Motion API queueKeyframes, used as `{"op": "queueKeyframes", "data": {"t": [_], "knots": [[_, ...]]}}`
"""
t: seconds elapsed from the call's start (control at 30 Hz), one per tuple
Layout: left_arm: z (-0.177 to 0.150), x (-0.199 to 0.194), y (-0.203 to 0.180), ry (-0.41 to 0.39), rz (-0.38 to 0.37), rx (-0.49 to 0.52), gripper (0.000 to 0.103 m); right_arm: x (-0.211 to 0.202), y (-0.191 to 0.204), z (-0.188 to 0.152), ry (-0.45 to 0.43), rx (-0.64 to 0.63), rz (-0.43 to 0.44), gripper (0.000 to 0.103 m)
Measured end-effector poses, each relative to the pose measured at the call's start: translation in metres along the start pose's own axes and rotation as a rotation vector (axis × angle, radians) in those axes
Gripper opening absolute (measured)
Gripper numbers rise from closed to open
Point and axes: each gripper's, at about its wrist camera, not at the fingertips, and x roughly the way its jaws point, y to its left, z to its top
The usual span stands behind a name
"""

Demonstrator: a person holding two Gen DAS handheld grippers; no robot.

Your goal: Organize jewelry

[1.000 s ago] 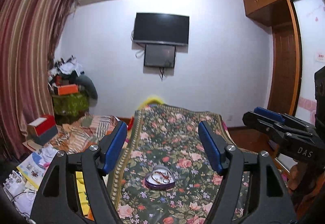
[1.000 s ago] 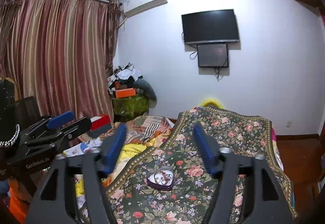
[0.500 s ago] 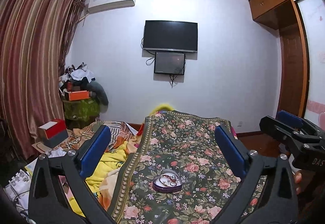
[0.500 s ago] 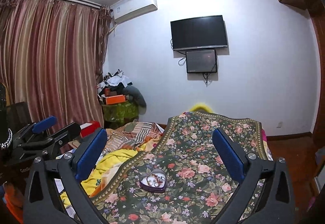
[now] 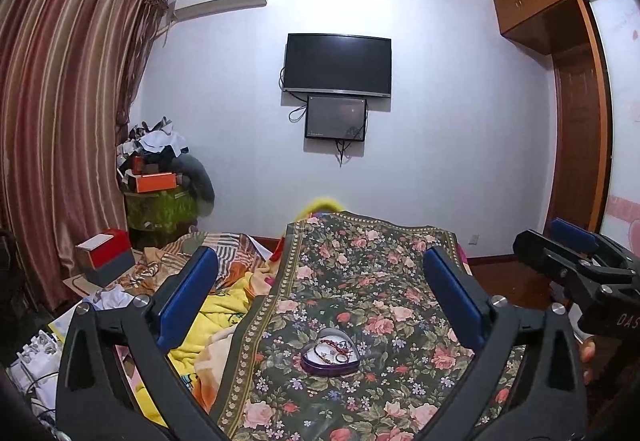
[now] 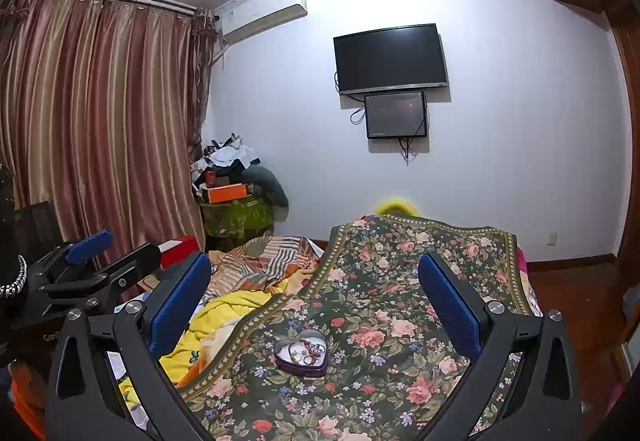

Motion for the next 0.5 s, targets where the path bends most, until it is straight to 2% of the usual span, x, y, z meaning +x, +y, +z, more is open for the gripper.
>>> {"op": "queueKeyframes", "data": {"t": [0.5], "knots": [[-0.0012, 0.0042, 0.0003, 0.013, 0.002, -0.003, 0.103, -0.0012, 0.0014, 0.0015, 0.009, 0.004, 0.005, 0.103]]}}
